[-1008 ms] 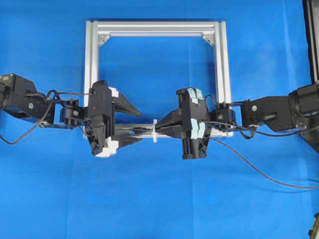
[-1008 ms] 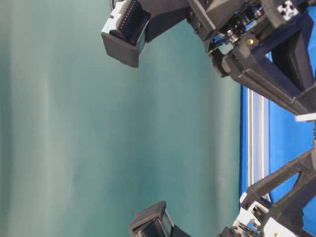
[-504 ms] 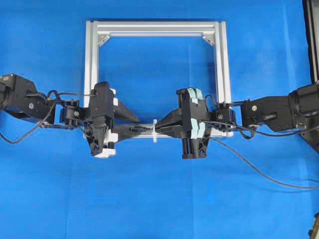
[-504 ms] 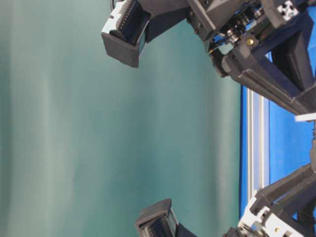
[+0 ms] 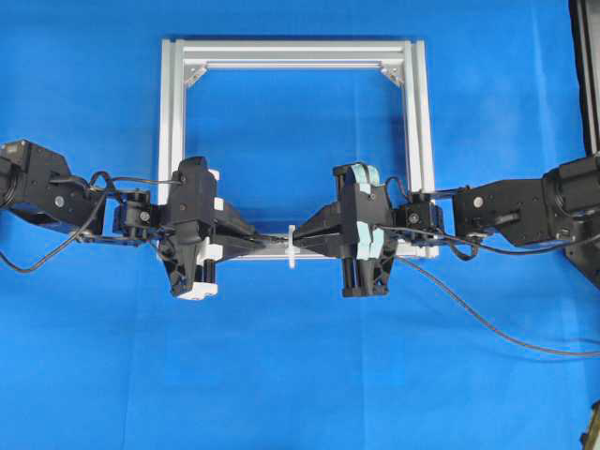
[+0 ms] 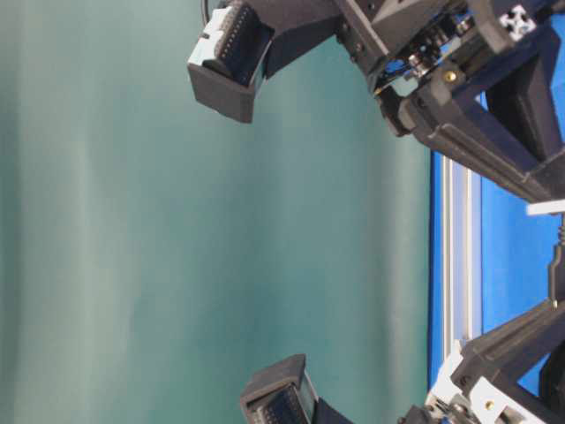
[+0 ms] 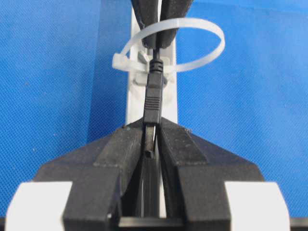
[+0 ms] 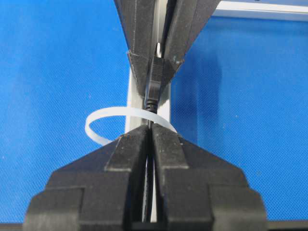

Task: Insert the wire through the string loop located in the center.
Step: 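Open the right gripper and pull the cable leftward through the loop with the left gripper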

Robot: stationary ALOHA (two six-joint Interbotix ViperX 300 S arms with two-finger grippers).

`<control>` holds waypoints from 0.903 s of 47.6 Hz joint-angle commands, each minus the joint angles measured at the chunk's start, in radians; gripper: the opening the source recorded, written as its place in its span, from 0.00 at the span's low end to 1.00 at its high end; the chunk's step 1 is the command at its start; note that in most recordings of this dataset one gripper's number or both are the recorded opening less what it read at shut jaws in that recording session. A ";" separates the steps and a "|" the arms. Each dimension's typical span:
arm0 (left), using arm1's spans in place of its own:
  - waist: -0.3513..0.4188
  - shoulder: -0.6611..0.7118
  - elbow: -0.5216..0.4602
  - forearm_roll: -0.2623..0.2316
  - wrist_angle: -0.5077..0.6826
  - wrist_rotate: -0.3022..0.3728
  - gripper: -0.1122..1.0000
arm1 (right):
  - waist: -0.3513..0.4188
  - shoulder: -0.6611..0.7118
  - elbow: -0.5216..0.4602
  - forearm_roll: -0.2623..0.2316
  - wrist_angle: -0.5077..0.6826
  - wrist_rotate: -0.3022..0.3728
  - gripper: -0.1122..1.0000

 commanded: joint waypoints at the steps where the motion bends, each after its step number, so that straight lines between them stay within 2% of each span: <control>1: 0.005 -0.014 -0.014 -0.002 -0.002 -0.002 0.15 | 0.003 -0.014 -0.011 -0.002 0.000 0.002 0.08; 10: 0.003 -0.014 -0.014 -0.003 -0.002 -0.002 0.15 | 0.003 -0.014 -0.011 -0.002 0.000 0.005 0.09; 14: 0.003 -0.014 -0.014 -0.002 -0.002 -0.002 0.15 | 0.003 -0.015 -0.012 0.000 0.000 0.006 0.17; 18: 0.003 -0.014 -0.012 -0.003 -0.002 -0.002 0.15 | 0.003 -0.014 -0.011 0.002 -0.003 0.008 0.33; 26: 0.003 -0.014 -0.009 -0.002 -0.002 0.000 0.15 | 0.003 -0.021 -0.002 0.000 -0.006 0.005 0.76; 30: 0.003 -0.014 -0.009 -0.003 -0.002 -0.002 0.15 | 0.003 -0.029 0.009 0.000 -0.009 0.005 0.92; 43: 0.003 -0.029 0.017 -0.002 0.000 -0.002 0.15 | 0.003 -0.054 0.035 0.000 -0.020 0.005 0.93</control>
